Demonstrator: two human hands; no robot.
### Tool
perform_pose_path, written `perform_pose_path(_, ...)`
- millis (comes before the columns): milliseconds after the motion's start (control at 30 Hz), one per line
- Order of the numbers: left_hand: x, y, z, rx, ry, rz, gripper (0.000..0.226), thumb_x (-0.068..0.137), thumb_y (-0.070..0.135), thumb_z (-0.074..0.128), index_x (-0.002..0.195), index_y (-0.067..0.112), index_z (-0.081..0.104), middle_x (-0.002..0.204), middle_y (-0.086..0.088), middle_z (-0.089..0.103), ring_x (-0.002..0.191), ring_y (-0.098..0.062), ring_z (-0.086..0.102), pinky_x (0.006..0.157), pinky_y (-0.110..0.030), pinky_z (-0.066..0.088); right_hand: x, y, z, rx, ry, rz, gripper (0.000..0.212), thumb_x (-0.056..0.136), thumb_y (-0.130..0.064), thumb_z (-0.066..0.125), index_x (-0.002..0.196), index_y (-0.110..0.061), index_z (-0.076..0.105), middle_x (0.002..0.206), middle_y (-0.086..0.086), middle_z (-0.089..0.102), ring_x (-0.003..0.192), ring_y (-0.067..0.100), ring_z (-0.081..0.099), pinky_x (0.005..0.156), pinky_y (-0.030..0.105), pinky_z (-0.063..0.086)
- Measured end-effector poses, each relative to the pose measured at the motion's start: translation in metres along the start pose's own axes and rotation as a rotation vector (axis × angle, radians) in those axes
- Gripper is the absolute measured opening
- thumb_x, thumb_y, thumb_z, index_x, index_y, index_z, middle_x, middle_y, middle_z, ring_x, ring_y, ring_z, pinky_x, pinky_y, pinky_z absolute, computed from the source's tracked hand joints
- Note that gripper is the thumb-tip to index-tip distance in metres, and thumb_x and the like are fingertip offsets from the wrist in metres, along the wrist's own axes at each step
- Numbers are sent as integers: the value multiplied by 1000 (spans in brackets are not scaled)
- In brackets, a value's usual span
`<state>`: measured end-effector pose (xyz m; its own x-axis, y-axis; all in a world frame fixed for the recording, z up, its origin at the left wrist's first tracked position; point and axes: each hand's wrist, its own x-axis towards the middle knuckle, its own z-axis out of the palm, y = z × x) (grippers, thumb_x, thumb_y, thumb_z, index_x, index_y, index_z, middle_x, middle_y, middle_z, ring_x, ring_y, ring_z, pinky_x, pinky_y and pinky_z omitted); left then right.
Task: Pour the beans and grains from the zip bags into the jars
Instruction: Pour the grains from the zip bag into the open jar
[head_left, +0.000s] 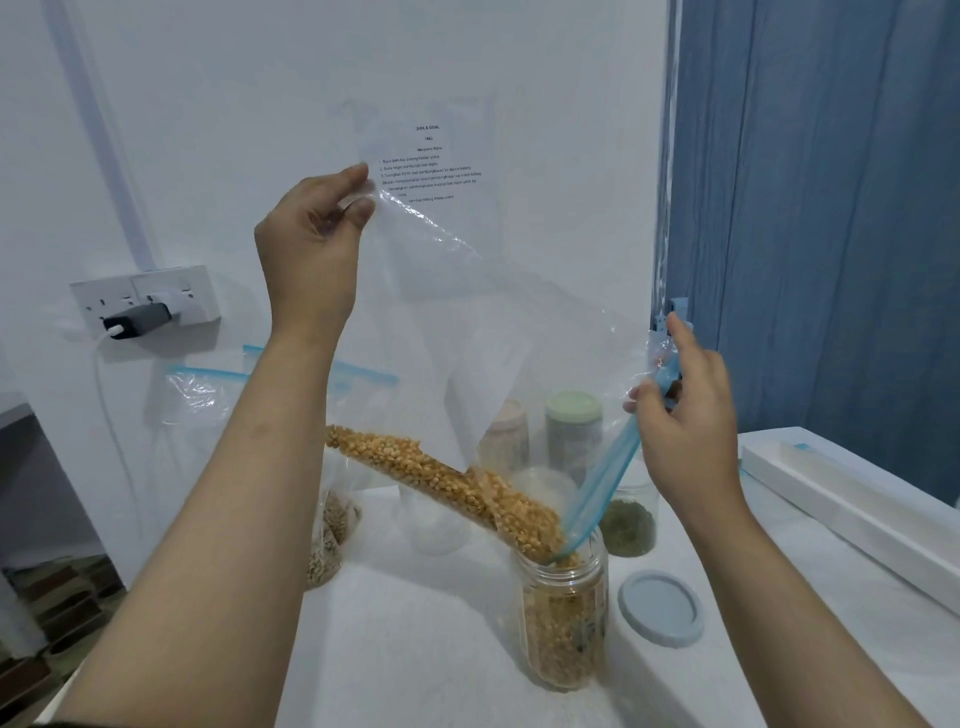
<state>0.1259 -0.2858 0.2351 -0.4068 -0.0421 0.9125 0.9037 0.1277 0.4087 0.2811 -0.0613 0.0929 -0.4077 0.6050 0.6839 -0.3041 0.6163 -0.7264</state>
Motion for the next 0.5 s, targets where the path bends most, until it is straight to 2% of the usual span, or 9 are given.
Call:
perform_pose_path(200,1,1,2,-6,-31,3,27,91,12,65,117,17,71,104,12,70,91,3,64,87,-17,49,0,3,1,8,-5,8,56,101,-4,47,152,-26,36,117,-2,43,103,28,62,91,30,53)
perform_pose_path(333,-1,-2,2,-9,-28,-3,27,91,13,65,117,17,71,104,10,71,92,0,64,87,-19,50,0,5,1,-6,-12,1,56,101,-5,48,152,-26,37,116,-3,43,104,28,61,95,40,54)
perform_pose_path(500,0,-1,4,-5,-23,-2,27,91,14,65,118,16,71,105,8,71,93,1,65,87,-18,49,0,6,0,-1,-11,7,54,102,-8,48,151,-27,38,118,-4,43,104,28,62,93,36,55)
